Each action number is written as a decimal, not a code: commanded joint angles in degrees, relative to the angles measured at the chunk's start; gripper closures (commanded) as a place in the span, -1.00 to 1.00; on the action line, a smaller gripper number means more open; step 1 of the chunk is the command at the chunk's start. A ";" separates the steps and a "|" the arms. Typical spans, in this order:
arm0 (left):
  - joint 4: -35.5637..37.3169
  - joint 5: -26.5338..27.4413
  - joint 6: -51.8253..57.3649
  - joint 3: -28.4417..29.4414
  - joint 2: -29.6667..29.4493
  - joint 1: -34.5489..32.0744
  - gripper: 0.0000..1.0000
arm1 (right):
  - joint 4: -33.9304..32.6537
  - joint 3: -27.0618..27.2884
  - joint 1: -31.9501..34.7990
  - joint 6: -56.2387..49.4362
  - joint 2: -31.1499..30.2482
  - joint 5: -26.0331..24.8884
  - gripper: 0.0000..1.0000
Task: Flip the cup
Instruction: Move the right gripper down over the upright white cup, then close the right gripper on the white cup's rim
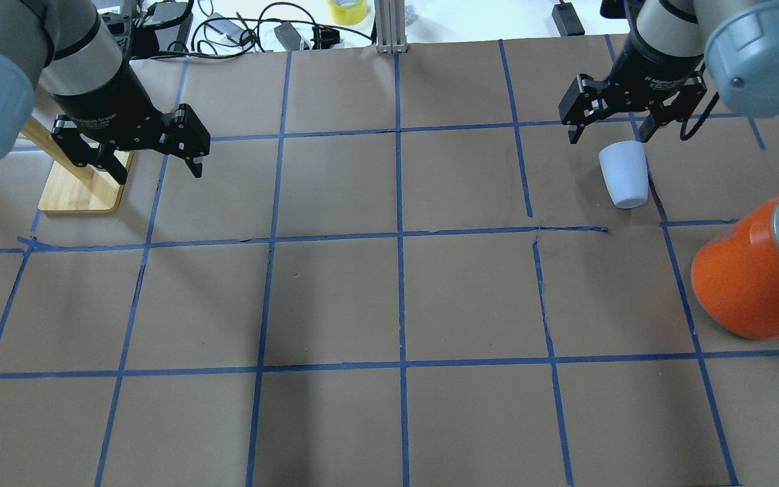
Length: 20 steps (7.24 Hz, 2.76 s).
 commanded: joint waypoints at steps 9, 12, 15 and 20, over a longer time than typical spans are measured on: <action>-0.09 0.18 0.00 -0.70 0.42 0.00 -1.00 | -29.28 -0.10 -7.48 -11.02 22.78 -7.72 -1.00; -0.09 0.18 0.00 -0.70 0.42 0.00 -1.00 | -29.55 -0.01 -7.49 -9.70 22.96 -1.92 -1.00; 0.00 0.18 0.00 -0.70 0.42 0.00 -1.00 | -29.28 0.86 -7.58 -9.70 23.05 -2.18 -1.00; 0.09 0.09 0.00 -0.70 0.42 0.00 -1.00 | -29.10 0.96 -7.75 -7.15 24.63 -2.70 -1.00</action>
